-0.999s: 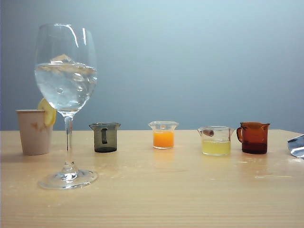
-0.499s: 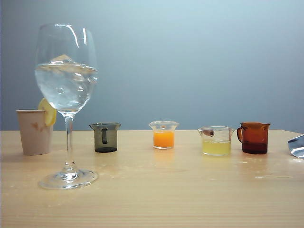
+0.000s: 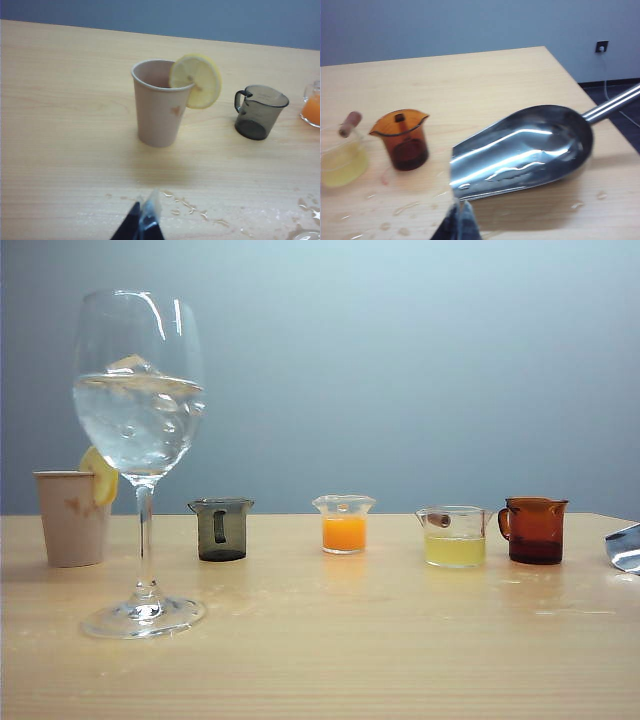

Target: Pick up the first measuring cup from the left, pour the coconut rum inside into the goblet, and finally put the measuring cup back in its original place.

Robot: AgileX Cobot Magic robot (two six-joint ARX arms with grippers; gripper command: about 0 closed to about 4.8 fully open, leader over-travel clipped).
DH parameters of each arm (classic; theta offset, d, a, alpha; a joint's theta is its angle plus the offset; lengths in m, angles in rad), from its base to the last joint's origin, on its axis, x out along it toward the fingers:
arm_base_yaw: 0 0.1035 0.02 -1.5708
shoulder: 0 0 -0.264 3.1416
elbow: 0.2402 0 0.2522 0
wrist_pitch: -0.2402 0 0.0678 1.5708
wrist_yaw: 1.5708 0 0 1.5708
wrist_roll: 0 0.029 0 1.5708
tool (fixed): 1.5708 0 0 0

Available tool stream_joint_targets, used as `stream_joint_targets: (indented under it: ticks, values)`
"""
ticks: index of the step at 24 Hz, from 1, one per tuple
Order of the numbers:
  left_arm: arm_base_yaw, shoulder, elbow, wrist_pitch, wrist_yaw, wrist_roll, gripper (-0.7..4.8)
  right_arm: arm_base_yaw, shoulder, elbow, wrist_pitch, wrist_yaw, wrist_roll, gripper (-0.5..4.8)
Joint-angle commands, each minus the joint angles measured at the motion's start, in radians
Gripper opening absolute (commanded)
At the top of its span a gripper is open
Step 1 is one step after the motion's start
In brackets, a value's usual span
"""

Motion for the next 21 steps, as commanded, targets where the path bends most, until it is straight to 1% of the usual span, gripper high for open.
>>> stream_joint_targets:
  ticks: [1, 9, 13, 16, 18, 21]
  values:
    - [0.007, 0.0, -0.001, 0.01, 0.001, 0.001, -0.02, -0.035, 0.0, 0.005, 0.006, 0.002, 0.001, 0.22]
    - [0.007, 0.0, -0.001, 0.01, 0.001, 0.001, -0.02, -0.044, -0.002, 0.004, 0.0, -0.001, 0.001, 0.22]
    - [0.007, 0.0, -0.001, 0.01, 0.002, 0.001, -0.02, -0.042, -0.077, -0.005, -0.018, -0.002, 0.001, 0.22]
    - [0.007, 0.0, -0.001, 0.01, 0.001, 0.001, -0.02, -0.042, -0.072, -0.005, -0.023, -0.002, 0.0, 0.22]
    - [0.007, 0.0, -0.001, 0.01, 0.002, 0.001, -0.02, -0.03, -0.072, -0.005, -0.03, 0.001, 0.0, 0.22]
    - [0.007, 0.0, -0.001, 0.01, 0.002, 0.001, -0.02, 0.035, -0.072, -0.005, -0.03, 0.0, 0.0, 0.22]
